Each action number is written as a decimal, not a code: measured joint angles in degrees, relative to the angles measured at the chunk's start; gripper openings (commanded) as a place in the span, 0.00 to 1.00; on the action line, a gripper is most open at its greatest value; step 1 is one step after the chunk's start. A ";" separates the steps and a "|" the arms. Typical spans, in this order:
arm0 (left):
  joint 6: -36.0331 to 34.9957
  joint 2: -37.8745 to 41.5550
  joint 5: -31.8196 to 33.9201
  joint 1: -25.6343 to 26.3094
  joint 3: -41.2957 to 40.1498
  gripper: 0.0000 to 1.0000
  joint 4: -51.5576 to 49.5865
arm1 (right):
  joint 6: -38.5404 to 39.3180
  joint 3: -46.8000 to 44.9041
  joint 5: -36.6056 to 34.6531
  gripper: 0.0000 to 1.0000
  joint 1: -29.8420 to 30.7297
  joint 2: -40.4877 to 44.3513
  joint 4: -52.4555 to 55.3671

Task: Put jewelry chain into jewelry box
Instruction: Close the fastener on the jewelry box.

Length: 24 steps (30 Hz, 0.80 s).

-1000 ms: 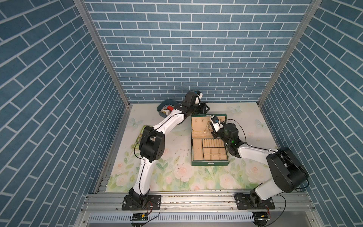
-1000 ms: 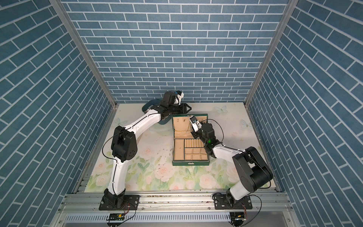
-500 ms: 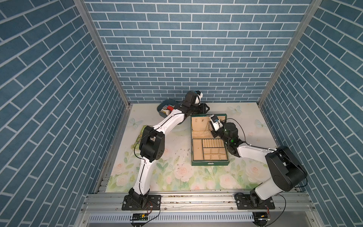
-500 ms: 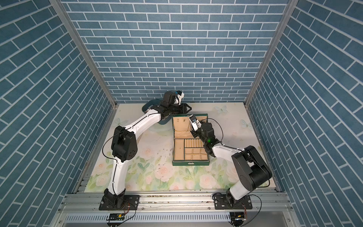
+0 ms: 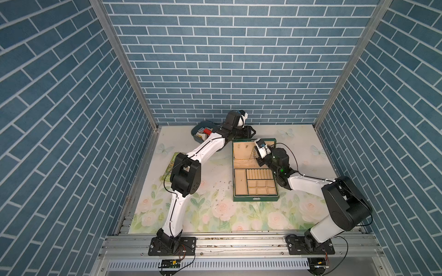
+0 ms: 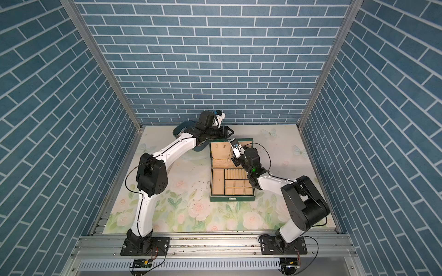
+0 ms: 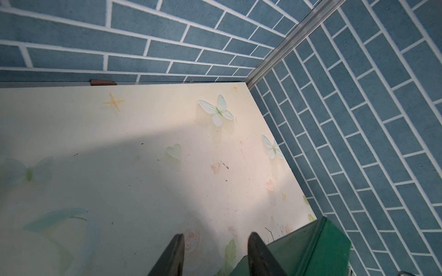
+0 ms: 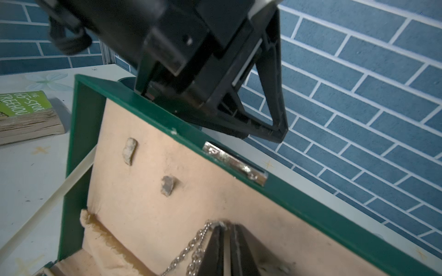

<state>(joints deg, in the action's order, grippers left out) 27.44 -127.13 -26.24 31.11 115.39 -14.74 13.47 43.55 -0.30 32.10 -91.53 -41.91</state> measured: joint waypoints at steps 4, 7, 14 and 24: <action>-0.31 -0.11 -0.02 0.09 0.20 0.47 -0.09 | -0.17 0.26 -0.37 0.12 0.00 -0.26 -0.02; -0.52 -0.17 -0.02 0.22 0.68 0.47 -0.66 | -0.20 0.72 -0.57 0.12 0.00 -0.52 0.09; -1.36 -0.17 -0.24 0.48 1.09 0.47 -1.03 | -0.72 1.73 -1.49 0.12 0.13 -1.27 0.35; -1.86 -0.17 -0.39 0.68 1.38 0.47 -1.31 | -1.25 2.69 -2.25 0.12 0.28 -2.12 0.57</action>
<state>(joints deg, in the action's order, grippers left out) 25.58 -127.31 -26.63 31.79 116.77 -16.05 12.23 46.24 -2.55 32.38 -93.65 -41.34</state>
